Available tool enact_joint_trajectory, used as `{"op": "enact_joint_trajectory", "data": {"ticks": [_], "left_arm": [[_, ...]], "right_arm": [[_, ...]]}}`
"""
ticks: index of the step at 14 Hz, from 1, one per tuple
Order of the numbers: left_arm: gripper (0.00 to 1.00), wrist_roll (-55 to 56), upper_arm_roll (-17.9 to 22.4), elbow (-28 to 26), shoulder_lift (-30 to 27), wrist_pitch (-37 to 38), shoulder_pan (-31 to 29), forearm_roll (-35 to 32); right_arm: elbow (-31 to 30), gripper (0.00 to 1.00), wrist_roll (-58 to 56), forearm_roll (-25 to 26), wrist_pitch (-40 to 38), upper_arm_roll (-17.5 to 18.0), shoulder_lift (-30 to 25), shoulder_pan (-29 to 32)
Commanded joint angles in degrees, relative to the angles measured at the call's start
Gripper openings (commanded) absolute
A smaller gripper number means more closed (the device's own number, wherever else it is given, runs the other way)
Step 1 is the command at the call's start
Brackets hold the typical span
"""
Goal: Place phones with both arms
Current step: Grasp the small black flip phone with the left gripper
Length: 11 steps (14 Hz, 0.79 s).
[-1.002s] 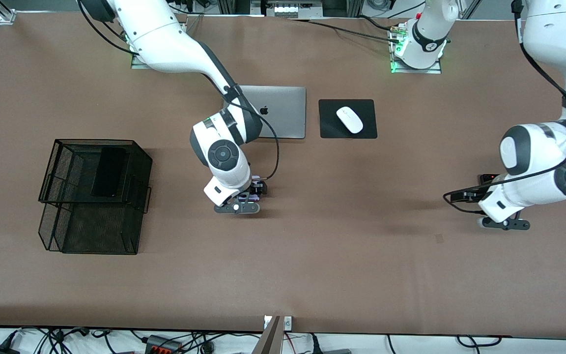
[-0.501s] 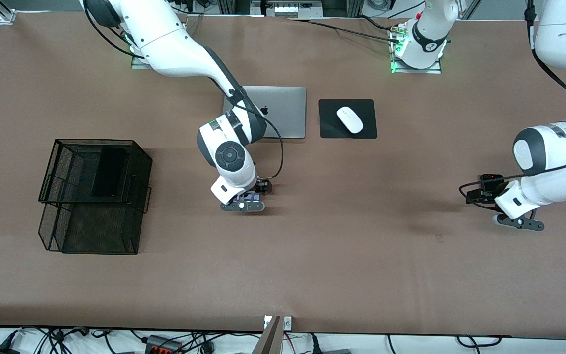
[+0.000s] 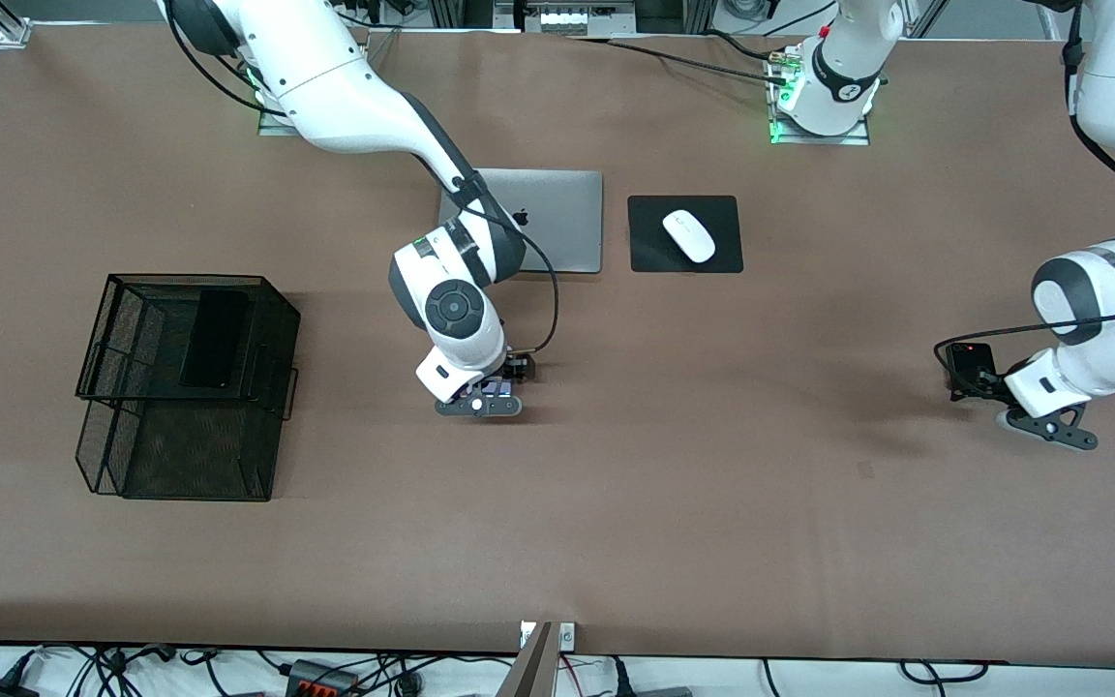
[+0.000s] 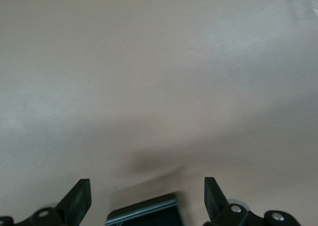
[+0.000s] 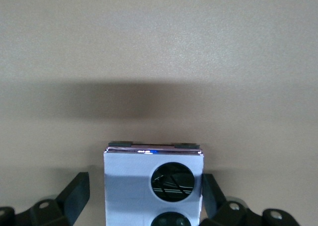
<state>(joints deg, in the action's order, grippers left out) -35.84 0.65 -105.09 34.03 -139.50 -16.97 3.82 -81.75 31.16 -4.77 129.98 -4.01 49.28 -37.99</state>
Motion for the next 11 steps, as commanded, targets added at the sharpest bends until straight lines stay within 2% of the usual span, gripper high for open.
{"op": "enact_joint_trajectory", "data": {"ticks": [1, 6, 8, 11], "left_arm": [[1.0, -0.12, -1.0, -1.87, -0.99, -0.86, -3.94, 1.8], [1.0, 4.97, -1.09, -6.16, -2.56, -1.04, -4.66, 2.42], [1.0, 8.66, -2.57, -8.36, -4.23, -0.95, -4.74, 2.51], [1.0, 7.89, -2.58, -8.81, -4.24, -1.04, -4.74, 2.51]], "right_arm": [[0.63, 1.0, -0.57, -0.33, -0.34, -0.04, 0.55, -0.15], [0.54, 1.0, -0.66, 0.99, -1.04, -0.04, 0.55, -0.15], [0.54, 1.0, -0.66, 1.08, -1.4, -0.04, 0.55, -0.15], [0.37, 1.0, -0.66, 1.08, -1.57, -0.04, 0.64, -0.15]]}}
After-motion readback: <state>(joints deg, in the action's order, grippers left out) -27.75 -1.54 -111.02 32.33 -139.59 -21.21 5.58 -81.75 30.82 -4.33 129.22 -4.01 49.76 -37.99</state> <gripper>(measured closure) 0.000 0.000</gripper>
